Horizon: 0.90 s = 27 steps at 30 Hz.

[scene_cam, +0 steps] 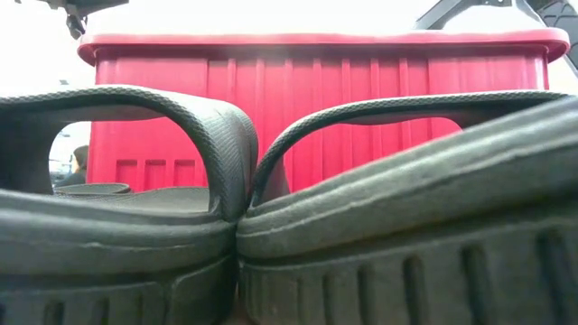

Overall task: Pick and place slides into bin
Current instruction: Put the black slide into the red bin

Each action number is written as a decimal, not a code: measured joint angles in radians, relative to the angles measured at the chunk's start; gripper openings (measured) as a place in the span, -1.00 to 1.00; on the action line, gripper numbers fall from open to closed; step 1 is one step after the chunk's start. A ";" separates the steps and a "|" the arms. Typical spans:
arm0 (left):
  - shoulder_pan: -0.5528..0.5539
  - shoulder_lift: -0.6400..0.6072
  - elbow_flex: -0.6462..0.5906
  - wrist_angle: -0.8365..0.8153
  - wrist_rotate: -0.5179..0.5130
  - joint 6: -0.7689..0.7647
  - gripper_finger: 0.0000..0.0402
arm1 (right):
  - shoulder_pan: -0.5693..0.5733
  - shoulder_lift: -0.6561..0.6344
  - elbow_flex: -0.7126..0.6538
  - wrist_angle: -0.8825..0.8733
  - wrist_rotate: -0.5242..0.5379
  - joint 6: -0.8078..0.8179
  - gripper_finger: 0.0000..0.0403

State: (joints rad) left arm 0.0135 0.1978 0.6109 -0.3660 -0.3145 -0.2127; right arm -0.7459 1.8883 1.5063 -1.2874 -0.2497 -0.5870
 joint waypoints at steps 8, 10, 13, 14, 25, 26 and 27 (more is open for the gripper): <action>0.000 0.000 0.000 0.000 0.000 0.008 -0.89 | 0.001 -0.074 0.000 0.021 0.034 0.000 -0.12; 0.000 0.000 0.000 0.001 0.001 0.008 -0.89 | 0.002 -0.100 0.000 0.016 0.042 0.010 -0.12; 0.000 0.000 0.000 0.001 0.001 0.008 -0.89 | 0.010 -0.166 0.000 0.017 0.042 0.030 -0.17; 0.000 0.000 0.000 0.001 0.001 0.008 -0.89 | 0.018 -0.198 0.000 0.021 0.041 0.031 -0.19; 0.000 0.000 0.000 0.002 0.000 -0.011 -0.89 | 0.117 -0.637 0.001 0.341 -0.096 0.184 -0.75; 0.000 0.000 0.000 0.003 0.000 -0.011 -0.89 | 0.121 -0.672 0.001 0.364 -0.113 0.188 -0.84; 0.000 0.000 0.000 0.003 0.000 -0.011 -0.89 | 0.124 -0.704 0.001 0.382 -0.125 0.190 -0.92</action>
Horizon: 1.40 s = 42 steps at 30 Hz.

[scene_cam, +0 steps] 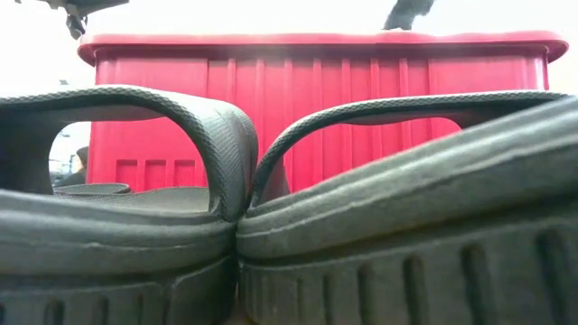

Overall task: Pick and place slides into bin
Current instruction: Put the black slide into the red bin

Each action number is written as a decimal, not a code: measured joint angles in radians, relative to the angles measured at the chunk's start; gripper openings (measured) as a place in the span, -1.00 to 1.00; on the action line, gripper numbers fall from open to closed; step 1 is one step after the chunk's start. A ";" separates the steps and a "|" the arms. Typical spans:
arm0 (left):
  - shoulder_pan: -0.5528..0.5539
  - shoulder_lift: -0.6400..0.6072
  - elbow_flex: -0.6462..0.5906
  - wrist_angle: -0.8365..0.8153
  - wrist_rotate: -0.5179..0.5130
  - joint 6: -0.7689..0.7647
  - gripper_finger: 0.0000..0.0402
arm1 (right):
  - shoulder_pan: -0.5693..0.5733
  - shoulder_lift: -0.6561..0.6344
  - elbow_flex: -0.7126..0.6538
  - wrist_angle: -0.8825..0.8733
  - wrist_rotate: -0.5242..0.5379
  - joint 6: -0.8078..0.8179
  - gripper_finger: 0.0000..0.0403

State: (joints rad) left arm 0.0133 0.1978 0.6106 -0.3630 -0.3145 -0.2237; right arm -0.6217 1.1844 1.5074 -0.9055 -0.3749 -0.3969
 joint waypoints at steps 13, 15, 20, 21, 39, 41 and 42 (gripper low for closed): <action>0.000 0.000 0.000 0.072 0.000 0.047 -0.89 | 0.002 -0.221 0.000 -0.065 -0.317 0.127 -0.99; 0.000 0.000 0.000 0.085 -0.001 0.073 -0.89 | 0.003 -0.229 0.000 -0.060 -0.386 0.173 -1.00; 0.000 0.000 0.000 0.085 -0.001 0.112 -0.89 | 0.039 -0.251 0.000 -0.048 -0.411 0.247 -1.00; 0.000 0.000 0.000 0.085 -0.001 0.119 -0.89 | 0.051 -0.254 0.000 -0.042 -0.411 0.248 -1.00; 0.000 0.000 0.000 0.116 -0.001 0.189 -0.89 | 0.271 -0.247 0.000 0.004 0.141 0.600 -1.00; 0.000 0.000 0.000 0.146 -0.001 0.175 -0.89 | 0.283 -0.247 0.000 0.027 0.071 0.579 -1.00; 0.000 0.000 0.000 0.169 -0.001 0.153 -0.89 | 0.289 -0.247 0.000 0.034 0.035 0.562 -1.00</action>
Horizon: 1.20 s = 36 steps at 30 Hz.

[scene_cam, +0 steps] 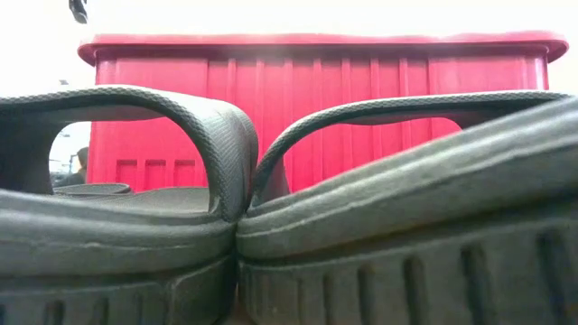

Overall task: Pick and place slides into bin
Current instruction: Put the black slide into the red bin

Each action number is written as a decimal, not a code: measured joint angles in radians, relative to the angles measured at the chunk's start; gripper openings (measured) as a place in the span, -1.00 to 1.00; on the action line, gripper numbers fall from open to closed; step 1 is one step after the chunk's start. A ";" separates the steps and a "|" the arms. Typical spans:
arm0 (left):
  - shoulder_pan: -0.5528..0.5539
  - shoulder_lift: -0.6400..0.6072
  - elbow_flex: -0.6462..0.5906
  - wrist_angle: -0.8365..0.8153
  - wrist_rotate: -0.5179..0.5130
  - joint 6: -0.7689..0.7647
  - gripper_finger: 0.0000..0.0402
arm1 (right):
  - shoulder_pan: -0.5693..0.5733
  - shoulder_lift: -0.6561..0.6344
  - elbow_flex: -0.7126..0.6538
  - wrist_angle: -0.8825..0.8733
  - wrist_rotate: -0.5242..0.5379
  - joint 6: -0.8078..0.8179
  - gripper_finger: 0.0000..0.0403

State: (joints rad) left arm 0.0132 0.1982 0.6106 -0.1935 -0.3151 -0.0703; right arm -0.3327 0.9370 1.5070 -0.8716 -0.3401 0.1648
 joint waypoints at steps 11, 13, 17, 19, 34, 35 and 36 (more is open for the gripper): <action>-0.003 0.084 0.000 0.295 0.190 -0.136 -0.89 | 0.091 -0.014 -0.023 0.007 -0.347 -0.159 -1.00; -0.002 0.133 0.000 0.307 0.217 -0.150 -0.90 | 0.114 -0.024 -0.053 0.000 -0.402 -0.162 -1.00; -0.003 0.273 0.000 0.396 0.267 -0.175 -0.98 | 0.162 -0.064 -0.131 -0.006 -0.473 -0.188 -1.00; -0.006 0.339 0.000 0.489 0.271 -0.196 -0.98 | 0.188 -0.085 -0.170 -0.005 -0.474 -0.198 -1.00; -0.089 0.465 0.057 0.521 0.357 -0.172 -0.99 | 0.624 -0.071 -0.269 0.174 -0.160 0.099 -1.00; -0.095 0.462 0.070 0.487 0.372 -0.171 -0.98 | 0.674 -0.059 -0.269 0.185 -0.124 0.131 -1.00; -0.102 0.461 0.085 0.448 0.384 -0.171 -0.98 | 0.722 -0.044 -0.269 0.194 -0.091 0.168 -1.00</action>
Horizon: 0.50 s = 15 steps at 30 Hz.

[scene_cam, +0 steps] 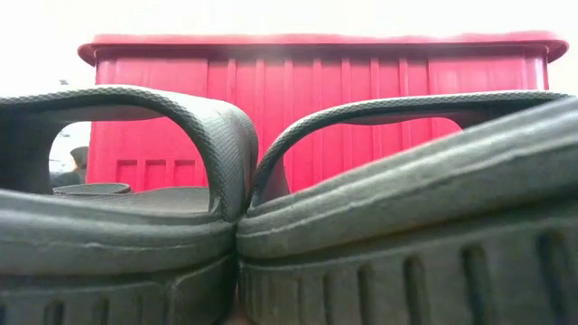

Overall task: Pick and place slides into bin
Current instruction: Put the black slide into the red bin

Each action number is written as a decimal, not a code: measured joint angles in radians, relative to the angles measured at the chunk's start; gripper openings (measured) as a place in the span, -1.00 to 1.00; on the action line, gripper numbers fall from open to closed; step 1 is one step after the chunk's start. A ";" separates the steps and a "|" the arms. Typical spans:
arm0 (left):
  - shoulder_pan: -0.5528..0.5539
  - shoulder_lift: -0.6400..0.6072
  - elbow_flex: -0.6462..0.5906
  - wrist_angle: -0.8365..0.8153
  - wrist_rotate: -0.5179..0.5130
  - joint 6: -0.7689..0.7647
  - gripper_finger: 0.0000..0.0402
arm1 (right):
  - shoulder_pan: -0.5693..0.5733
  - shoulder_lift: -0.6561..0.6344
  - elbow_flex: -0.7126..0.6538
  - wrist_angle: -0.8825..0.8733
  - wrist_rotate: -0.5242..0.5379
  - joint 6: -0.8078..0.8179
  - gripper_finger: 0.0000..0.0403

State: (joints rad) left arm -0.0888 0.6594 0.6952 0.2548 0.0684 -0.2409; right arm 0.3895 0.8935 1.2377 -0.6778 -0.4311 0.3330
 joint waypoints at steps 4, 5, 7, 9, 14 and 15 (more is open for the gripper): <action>-0.018 -0.008 0.046 -0.128 0.027 0.000 -0.99 | 0.184 0.079 0.000 0.022 0.111 0.171 -1.00; -0.020 -0.012 0.057 -0.151 0.033 0.002 -0.99 | 0.222 0.102 0.000 0.022 0.122 0.218 -1.00; -0.020 -0.020 0.076 -0.201 0.043 0.026 -0.98 | 0.293 0.153 0.000 0.022 0.143 0.314 -1.00; -0.020 -0.021 0.095 -0.222 0.045 0.057 -0.98 | 0.358 0.202 0.000 0.021 0.153 0.394 -1.00; -0.019 -0.039 0.113 -0.233 0.045 0.089 -0.98 | 0.461 0.306 0.000 -0.006 0.201 0.449 -1.00; -0.019 -0.040 0.115 -0.231 0.043 0.089 -0.97 | 0.465 0.320 0.000 -0.019 0.210 0.474 -1.00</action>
State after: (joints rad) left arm -0.1081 0.6196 0.8101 0.0234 0.1115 -0.1520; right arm 0.8541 1.2138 1.2377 -0.6968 -0.2213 0.8068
